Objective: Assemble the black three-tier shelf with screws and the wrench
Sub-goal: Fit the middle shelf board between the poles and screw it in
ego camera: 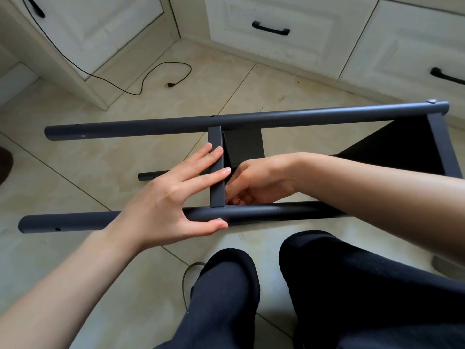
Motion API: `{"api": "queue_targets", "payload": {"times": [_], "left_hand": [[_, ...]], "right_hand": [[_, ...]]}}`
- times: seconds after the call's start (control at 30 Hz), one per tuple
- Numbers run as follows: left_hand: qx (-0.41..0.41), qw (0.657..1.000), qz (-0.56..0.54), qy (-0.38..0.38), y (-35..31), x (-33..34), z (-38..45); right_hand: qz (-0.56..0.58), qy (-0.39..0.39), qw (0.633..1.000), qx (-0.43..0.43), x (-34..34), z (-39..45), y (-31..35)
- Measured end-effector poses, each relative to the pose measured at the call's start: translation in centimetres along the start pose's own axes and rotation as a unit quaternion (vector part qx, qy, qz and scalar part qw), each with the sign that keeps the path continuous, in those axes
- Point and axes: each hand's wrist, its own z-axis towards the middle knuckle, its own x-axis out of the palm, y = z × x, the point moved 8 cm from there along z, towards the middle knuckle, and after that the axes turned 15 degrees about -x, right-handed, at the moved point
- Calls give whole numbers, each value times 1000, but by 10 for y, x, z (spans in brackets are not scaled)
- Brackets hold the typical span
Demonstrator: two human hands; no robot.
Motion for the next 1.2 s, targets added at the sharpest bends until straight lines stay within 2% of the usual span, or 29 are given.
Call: {"api": "queue_targets", "payload": {"times": [0.1, 0.2, 0.33, 0.4, 0.47, 0.53, 0.57, 0.7, 0.77, 0.83, 0.9, 1.03, 1.1, 1.2], "left_hand": [[-16, 1000, -1, 3, -1, -1, -1], [-36, 999, -12, 7, -1, 0, -4], [-95, 993, -72, -3, 1, -2, -14], [-116, 990, -77, -12, 1, -2, -20], [-139, 987, -76, -36, 0, -3, -26], [-163, 981, -81, -65, -4, -7, -33], [-172, 978, -83, -79, -6, -9, -37], [-192, 965, -90, -151, -11, -19, -53], [-232, 944, -122, -200, -3, -27, -66], [-315, 897, -210, -228, 14, -30, -82], [-404, 823, -339, -212, 32, -19, -97], [-537, 648, -536, -62, 42, 29, -111], [-544, 558, -626, -27, 37, 45, -109], [-509, 464, -724, -38, 28, 53, -96]], "right_hand": [[-32, -44, 998, -12, -8, -7, 8], [-89, -55, 994, -23, -19, -26, 30], [-179, -134, 968, -112, -39, -57, 83], [-257, -208, 925, -187, -51, -71, 112], [-407, -272, 837, -243, -58, -81, 136], [-544, -268, 756, -248, -53, -80, 143], [-583, -246, 738, -236, -52, -75, 139], [-626, -203, 729, -190, -53, -60, 118], [-628, -204, 726, -193, -52, -58, 114], [-621, -213, 728, -195, -51, -58, 113], [-619, -220, 728, -196, -52, -58, 112], [-610, -225, 734, -197, -55, -57, 112], [-606, -227, 736, -196, -57, -57, 112], [-605, -230, 737, -197, -58, -56, 112]]}}
